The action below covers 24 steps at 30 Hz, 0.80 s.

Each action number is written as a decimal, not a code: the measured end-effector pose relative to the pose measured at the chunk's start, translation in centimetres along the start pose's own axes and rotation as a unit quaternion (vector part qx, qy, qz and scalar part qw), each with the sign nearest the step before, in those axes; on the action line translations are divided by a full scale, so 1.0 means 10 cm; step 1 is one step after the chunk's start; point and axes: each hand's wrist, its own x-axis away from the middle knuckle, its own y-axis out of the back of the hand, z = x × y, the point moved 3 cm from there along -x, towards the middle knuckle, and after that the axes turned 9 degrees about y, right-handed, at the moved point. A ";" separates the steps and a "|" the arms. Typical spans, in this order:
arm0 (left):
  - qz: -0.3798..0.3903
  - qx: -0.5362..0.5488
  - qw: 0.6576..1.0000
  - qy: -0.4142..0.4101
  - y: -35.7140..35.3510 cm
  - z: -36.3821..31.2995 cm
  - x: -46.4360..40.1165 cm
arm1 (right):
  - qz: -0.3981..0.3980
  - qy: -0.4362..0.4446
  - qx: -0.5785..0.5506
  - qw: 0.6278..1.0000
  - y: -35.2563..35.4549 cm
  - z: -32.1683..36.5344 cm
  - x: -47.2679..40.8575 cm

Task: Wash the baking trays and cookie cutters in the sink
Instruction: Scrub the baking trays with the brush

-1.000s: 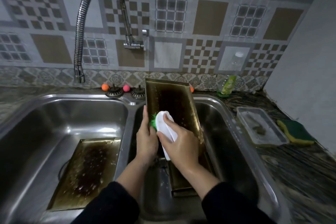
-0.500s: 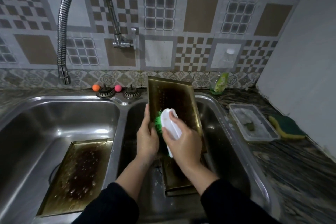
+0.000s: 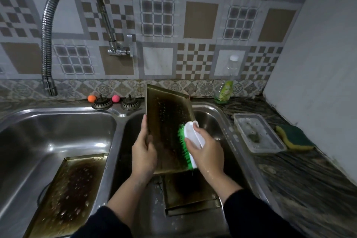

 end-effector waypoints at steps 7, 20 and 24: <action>0.045 -0.124 0.991 -0.022 -0.25 -0.10 0.26 | 0.008 -0.033 0.025 0.999 0.29 0.22 -0.83; 0.068 -0.396 0.911 -0.091 -0.32 -0.16 0.57 | -0.033 -0.039 -0.132 0.990 0.26 0.75 -0.58; 0.072 -0.269 0.960 0.001 -0.16 -0.03 0.40 | -0.051 -0.039 -0.258 0.964 0.35 0.79 -0.56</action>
